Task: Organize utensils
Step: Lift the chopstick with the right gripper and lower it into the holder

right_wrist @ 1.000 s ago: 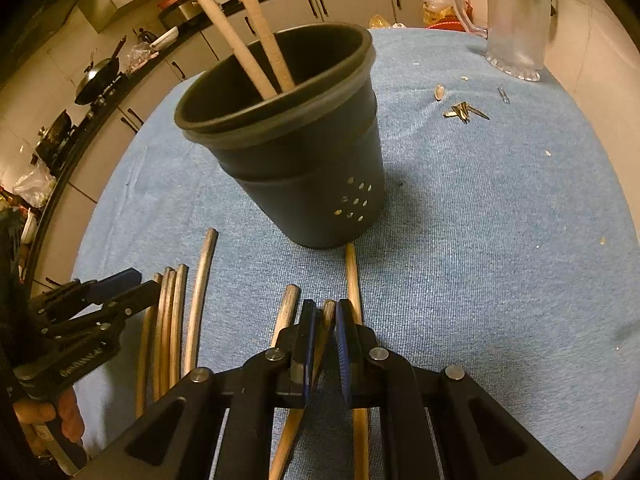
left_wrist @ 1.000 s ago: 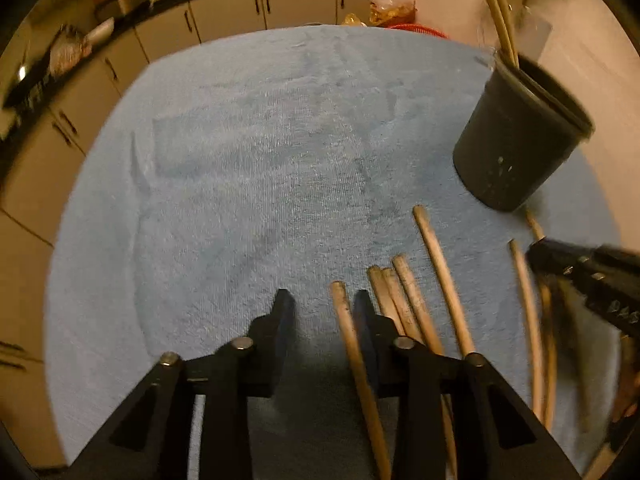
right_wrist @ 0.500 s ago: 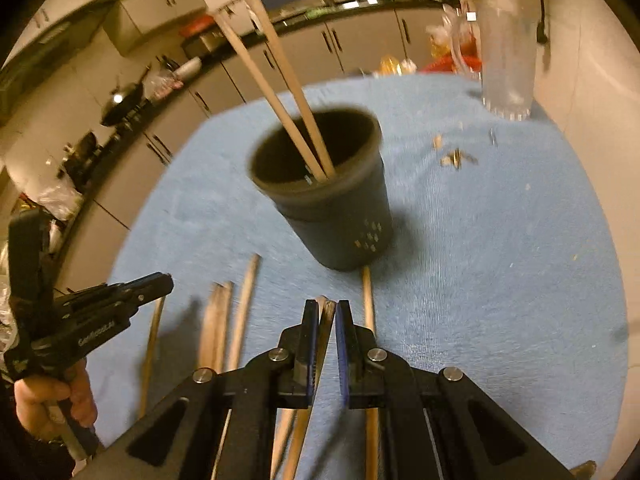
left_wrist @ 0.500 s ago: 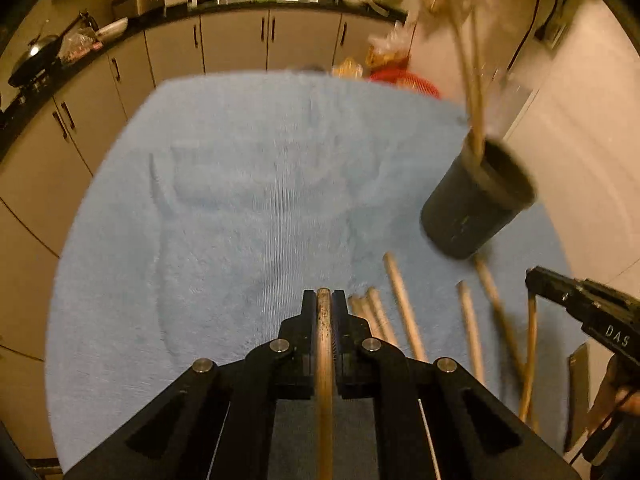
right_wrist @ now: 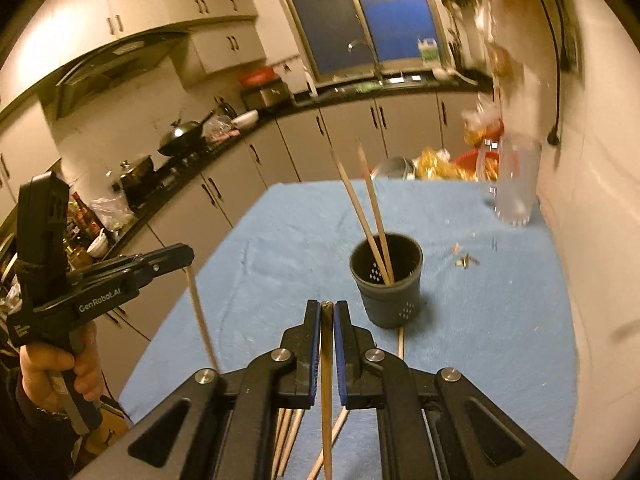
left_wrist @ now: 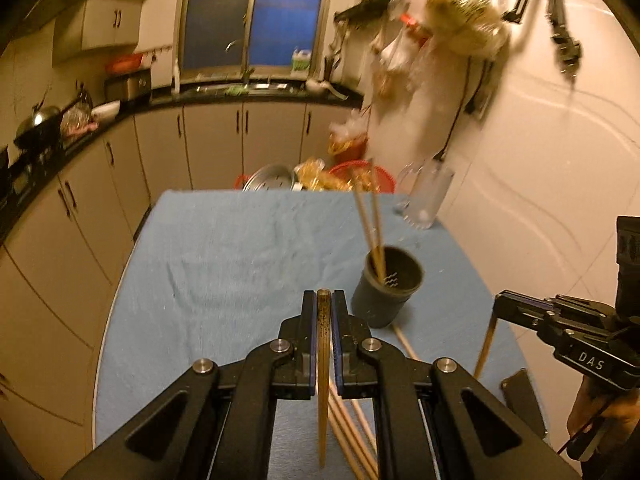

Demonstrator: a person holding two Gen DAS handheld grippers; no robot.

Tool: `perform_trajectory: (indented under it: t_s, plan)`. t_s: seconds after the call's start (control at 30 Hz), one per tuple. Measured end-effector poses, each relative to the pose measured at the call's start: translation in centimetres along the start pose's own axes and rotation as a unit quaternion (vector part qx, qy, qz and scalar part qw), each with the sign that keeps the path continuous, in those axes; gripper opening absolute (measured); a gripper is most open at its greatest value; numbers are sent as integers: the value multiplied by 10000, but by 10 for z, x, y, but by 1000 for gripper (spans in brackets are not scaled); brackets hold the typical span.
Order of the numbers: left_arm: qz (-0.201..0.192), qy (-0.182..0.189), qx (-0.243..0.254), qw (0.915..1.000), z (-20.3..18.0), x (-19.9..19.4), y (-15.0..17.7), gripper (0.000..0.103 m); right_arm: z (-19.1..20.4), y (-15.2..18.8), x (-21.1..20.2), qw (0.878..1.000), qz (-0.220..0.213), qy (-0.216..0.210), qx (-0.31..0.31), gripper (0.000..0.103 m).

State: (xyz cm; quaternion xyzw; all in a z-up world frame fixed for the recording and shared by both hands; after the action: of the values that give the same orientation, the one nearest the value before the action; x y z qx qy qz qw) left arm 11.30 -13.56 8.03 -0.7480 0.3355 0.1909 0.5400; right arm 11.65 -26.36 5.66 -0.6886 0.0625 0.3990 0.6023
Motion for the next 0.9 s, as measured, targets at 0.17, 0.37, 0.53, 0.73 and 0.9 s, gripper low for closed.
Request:
perform_trajectory:
  t_s: [0.17, 0.37, 0.53, 0.73, 0.9]
  plan:
    - [-181, 137, 75, 9997, -13, -17, -11, 7, 10, -15, -26, 9996, -198, 88, -191, 8]
    - [-375, 192, 122, 9990, -20, -34, -23, 7, 11, -35, -43, 9987, -363, 198, -310, 8]
    - [-529, 159, 114, 9984, -22, -44, -37, 7, 11, -49, -53, 9979, -475, 258, -366, 8]
    - [-661, 186, 26, 9976, -23, -47, -50, 7, 10, -65, -61, 9971, -565, 316, -405, 8]
    - [-749, 251, -12, 9969, -28, -50, -57, 7, 9, -76, -70, 9963, -632, 386, -438, 8]
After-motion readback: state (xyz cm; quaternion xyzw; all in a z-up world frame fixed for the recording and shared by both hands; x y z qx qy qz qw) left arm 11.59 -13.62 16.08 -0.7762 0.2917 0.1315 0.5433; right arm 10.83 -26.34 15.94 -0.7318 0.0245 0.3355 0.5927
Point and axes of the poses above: each gripper's, at about its wrist camera, not at the fingertips, and x roughly the way its jaws point, z to its left, y to its underside, the point moved 10 cm from there along x, roughly the way its jaws point, and after that the axes turned 14 degrees about -x, right-handed, at the moved point
